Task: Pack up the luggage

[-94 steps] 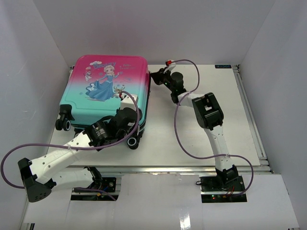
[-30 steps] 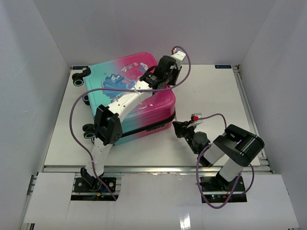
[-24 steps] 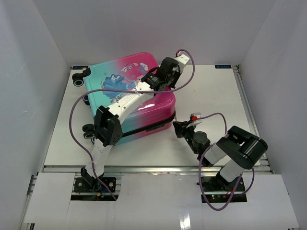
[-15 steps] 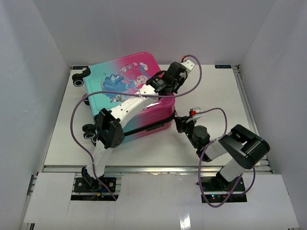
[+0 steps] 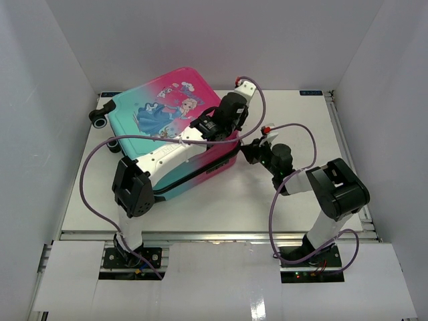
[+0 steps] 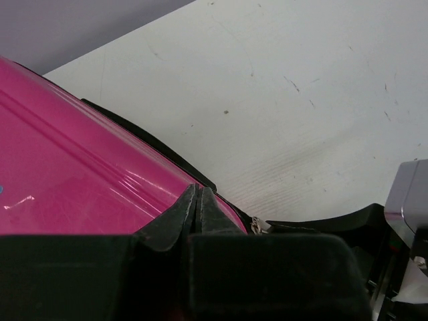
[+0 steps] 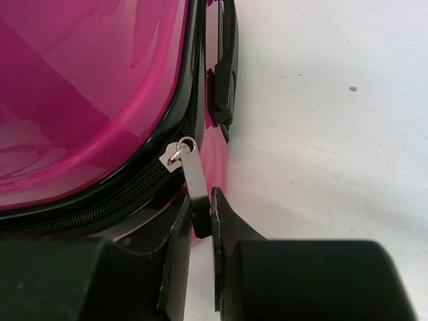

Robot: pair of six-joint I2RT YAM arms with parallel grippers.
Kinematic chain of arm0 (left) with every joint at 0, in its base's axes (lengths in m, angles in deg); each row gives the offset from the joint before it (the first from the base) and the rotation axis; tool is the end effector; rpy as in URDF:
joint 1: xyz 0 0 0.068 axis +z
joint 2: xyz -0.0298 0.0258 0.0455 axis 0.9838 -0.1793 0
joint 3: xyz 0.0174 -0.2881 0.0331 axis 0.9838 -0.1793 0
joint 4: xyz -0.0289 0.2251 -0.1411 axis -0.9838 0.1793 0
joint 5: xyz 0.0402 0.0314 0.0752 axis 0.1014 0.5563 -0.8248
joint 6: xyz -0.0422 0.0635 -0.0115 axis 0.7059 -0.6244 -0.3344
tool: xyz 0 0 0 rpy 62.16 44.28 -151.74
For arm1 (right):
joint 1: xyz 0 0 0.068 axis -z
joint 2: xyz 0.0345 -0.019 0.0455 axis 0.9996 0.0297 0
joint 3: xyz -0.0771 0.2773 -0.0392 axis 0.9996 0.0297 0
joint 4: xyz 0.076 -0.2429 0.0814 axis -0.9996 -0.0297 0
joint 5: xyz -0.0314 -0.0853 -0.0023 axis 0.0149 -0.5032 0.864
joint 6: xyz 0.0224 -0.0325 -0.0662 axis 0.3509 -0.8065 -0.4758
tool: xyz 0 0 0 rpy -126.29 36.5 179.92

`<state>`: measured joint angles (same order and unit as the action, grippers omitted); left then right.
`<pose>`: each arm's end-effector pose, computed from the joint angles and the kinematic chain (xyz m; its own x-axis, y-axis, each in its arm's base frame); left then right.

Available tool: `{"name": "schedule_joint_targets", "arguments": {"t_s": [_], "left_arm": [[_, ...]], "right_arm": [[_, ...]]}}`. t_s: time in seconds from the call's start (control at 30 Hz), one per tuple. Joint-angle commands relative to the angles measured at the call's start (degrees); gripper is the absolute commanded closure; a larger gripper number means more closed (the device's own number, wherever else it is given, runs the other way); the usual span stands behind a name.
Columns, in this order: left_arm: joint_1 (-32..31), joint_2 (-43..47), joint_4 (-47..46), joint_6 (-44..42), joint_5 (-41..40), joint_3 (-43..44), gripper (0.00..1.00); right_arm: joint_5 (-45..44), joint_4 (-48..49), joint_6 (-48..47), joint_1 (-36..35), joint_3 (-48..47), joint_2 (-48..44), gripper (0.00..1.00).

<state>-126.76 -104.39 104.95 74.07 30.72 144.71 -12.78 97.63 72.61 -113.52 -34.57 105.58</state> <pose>0.3552 -0.3443 0.3416 -0.3647 0.3231 -0.8733 0.4258 0.8919 0.1522 0.3163 0.1568 0.1792 -0.1849 0.1858 -0.9650 -0.4920 0.8325 0.2546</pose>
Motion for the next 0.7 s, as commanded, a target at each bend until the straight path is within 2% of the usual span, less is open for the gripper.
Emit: {"name": "schedule_joint_targets", "arguments": {"t_s": [0.0,0.07,0.2,0.27,0.33,0.4,0.5,0.57,0.67], "left_arm": [[1.2,3.0,21.3,5.6,-9.8,-5.4,0.99],[2.4,5.7,25.0,9.1,-15.9,-1.4,0.99],[6.7,11.9,36.7,15.9,-21.1,7.1,0.79],[9.1,15.5,44.6,22.8,-24.9,5.6,0.69],[10.4,21.0,46.0,26.6,-28.0,-0.9,0.62],[16.5,32.3,43.0,28.3,-25.5,-13.2,0.56],[25.1,44.8,32.1,28.2,-22.5,-22.8,0.56],[29.9,50.4,26.3,25.2,-18.1,-26.0,0.55],[40.8,52.3,17.6,23.1,-9.9,-29.8,0.55]], "right_arm": [[-1.6,6.1,2.4,3.3,-3.5,0.7,0.92],[-1.1,7.4,3.3,3.3,-1.6,-0.1,0.92],[-1.1,6.4,3.6,3.0,-0.6,-0.5,0.92],[-1.6,5.7,3.9,2.9,-0.6,-0.3,0.92],[-2.5,5.6,4.4,2.9,-0.6,0.0,0.92],[-2.7,5.6,4.8,2.9,-0.7,0.2,0.92],[-1.4,5.5,5.6,2.9,-0.8,0.5,0.92],[-0.9,5.3,5.7,2.9,-0.6,0.5,0.92],[0.0,5.5,6.3,3.0,-0.3,0.3,0.92]]}}
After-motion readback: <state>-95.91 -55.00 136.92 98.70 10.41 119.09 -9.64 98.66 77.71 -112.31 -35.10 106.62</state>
